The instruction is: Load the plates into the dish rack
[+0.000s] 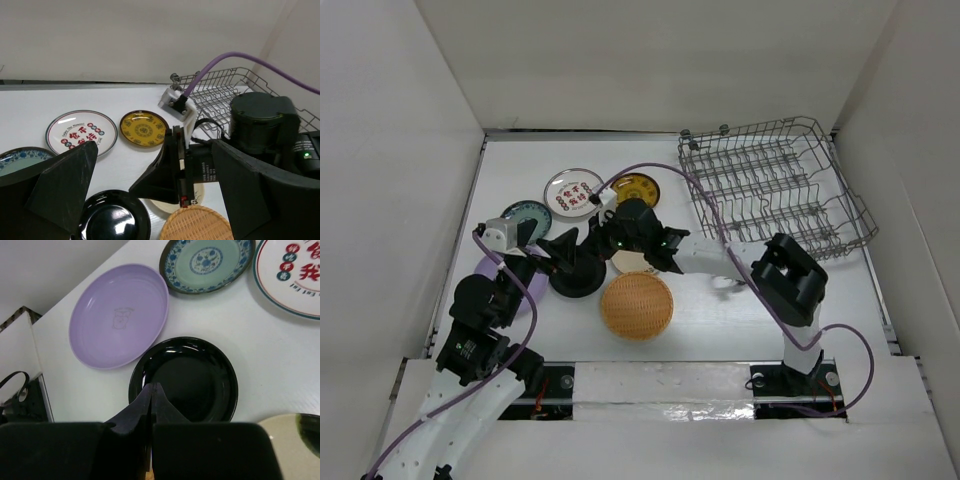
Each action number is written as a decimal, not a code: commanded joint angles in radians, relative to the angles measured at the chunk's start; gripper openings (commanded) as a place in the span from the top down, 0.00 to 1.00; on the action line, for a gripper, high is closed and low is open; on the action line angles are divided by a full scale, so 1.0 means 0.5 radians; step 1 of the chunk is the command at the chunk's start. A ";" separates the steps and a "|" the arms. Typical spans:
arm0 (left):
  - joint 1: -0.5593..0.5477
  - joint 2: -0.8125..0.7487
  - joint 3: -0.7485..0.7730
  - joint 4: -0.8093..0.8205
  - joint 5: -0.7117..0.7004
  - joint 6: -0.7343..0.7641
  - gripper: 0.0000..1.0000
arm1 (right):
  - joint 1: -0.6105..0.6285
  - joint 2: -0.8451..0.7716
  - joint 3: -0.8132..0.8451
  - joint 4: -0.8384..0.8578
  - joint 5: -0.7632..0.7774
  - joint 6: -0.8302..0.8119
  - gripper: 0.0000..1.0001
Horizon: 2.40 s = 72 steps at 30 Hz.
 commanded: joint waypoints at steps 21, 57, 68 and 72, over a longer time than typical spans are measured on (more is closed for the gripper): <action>0.010 0.039 0.023 0.026 -0.032 -0.060 0.01 | -0.182 0.610 0.840 -0.600 -0.256 -0.326 0.47; 0.010 0.073 0.014 0.042 0.064 -0.081 0.79 | -0.191 0.770 1.055 -0.682 -0.238 -0.434 0.42; 0.010 0.107 0.011 0.042 0.021 -0.075 0.66 | -0.308 0.770 0.754 -0.630 -0.676 -0.400 0.39; 0.010 0.116 0.017 0.051 0.064 -0.072 0.60 | -0.308 0.782 0.723 -0.621 -0.836 -0.357 0.41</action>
